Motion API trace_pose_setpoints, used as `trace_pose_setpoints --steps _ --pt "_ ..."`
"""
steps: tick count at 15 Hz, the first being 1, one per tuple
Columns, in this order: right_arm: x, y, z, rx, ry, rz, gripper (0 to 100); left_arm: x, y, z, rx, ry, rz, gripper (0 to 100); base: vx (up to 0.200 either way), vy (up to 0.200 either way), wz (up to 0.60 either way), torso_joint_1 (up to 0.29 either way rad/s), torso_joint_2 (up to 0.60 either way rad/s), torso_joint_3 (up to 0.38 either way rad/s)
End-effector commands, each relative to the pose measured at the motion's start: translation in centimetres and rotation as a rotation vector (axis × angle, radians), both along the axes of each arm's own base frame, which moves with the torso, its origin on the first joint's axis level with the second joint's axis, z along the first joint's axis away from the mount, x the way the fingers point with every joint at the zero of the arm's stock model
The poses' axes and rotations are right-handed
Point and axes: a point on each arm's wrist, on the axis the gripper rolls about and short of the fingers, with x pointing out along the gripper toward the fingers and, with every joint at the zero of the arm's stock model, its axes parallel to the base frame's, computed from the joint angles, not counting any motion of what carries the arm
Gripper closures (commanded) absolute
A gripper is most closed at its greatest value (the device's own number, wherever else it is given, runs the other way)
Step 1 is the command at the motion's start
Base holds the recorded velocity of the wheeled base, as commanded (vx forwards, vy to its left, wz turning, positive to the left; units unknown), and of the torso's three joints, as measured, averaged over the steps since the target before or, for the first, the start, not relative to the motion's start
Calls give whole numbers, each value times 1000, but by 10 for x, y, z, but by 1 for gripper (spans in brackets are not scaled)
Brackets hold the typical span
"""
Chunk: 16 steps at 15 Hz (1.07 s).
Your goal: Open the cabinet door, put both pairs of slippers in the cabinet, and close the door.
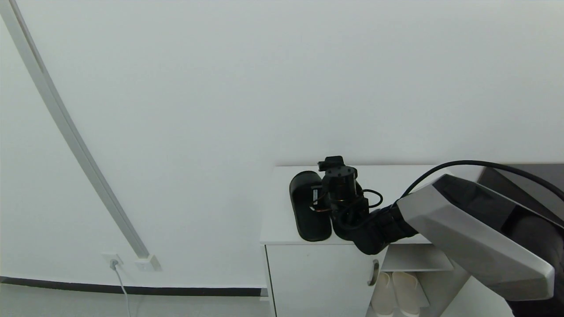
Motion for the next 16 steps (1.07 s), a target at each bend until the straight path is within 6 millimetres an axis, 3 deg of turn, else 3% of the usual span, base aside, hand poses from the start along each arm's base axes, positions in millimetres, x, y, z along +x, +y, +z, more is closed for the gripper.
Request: trace_pose_setpoints --steps 1,4,8,9,11,13,14,16 --pt "0 1 0 2 -2 2 100 0 0 0 0 0 0 100 0 0 0 0 0 0" --pt "-8 0 9 7 -11 5 100 0 0 0 0 0 0 100 0 0 0 0 0 0" --pt "-52 -25 54 24 -34 55 100 0 0 0 0 0 0 100 0 0 0 0 0 0" --pt "-53 -26 55 24 -34 56 100 0 0 0 1 0 0 100 0 0 0 0 0 0" --pt "-110 -59 81 24 1 203 100 0 0 0 1 0 0 100 0 0 0 0 0 0" --pt "-152 -81 86 19 34 312 100 0 0 0 1 0 -2 100 0 0 0 0 0 0" --pt "-170 -88 87 17 45 354 100 0 0 0 1 0 0 100 0 0 0 0 0 0" --pt "-185 -94 83 6 66 386 100 0 0 0 1 0 -2 100 0 0 0 0 0 0"
